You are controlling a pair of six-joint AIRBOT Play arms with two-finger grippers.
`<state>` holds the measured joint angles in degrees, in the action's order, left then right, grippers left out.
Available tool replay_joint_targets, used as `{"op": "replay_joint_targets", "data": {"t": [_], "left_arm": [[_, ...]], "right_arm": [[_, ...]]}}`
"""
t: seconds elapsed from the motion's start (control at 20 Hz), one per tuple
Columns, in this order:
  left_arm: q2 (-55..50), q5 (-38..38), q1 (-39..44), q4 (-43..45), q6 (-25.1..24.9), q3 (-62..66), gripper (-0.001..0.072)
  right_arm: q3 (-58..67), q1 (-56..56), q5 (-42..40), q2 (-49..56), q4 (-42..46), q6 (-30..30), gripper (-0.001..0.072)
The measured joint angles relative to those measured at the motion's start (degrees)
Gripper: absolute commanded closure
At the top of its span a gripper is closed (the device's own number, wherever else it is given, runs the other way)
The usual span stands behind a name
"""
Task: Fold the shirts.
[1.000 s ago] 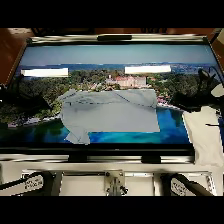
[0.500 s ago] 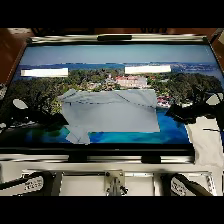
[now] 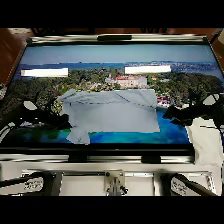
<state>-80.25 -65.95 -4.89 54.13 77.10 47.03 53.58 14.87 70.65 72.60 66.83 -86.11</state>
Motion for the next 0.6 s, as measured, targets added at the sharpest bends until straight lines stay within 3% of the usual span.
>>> {"op": "replay_joint_targets", "data": {"t": [0.6], "left_arm": [[2.4, -3.5, -1.5, -0.2, -2.8, 0.8, 0.0676]], "right_arm": [[0.0, -6.9, 3.3, 12.9, -3.0, 1.4, 0.0143]]}}
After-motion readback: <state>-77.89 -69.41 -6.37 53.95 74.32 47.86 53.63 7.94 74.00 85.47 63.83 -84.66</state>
